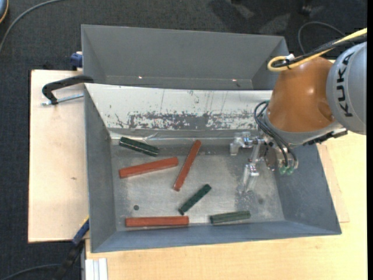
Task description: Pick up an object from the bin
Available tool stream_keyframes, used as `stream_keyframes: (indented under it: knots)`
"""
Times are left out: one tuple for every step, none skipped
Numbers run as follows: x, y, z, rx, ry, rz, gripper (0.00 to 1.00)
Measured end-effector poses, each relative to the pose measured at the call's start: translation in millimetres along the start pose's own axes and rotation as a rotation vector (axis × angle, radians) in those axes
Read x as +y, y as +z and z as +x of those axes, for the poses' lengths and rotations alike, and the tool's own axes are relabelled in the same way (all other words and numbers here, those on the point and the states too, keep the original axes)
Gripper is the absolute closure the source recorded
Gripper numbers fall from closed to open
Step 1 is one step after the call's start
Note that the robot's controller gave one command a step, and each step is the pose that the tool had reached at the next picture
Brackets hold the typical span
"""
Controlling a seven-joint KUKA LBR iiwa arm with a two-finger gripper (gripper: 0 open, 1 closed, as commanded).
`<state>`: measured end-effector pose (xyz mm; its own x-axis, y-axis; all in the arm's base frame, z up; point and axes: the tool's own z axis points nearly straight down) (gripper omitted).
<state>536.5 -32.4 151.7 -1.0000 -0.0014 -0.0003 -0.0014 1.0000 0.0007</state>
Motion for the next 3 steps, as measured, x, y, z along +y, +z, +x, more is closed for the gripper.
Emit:
stream_keyframes:
  knots:
    - [50.5, 81.1, 34.2, 0.004, -0.155, -0.002, 0.0]
    - [48.6, 78.6, 32.4, -0.001, -0.153, 0.0, 1.0]
    - [75.0, -51.9, -2.2, -0.015, -0.139, -0.001, 1.0]
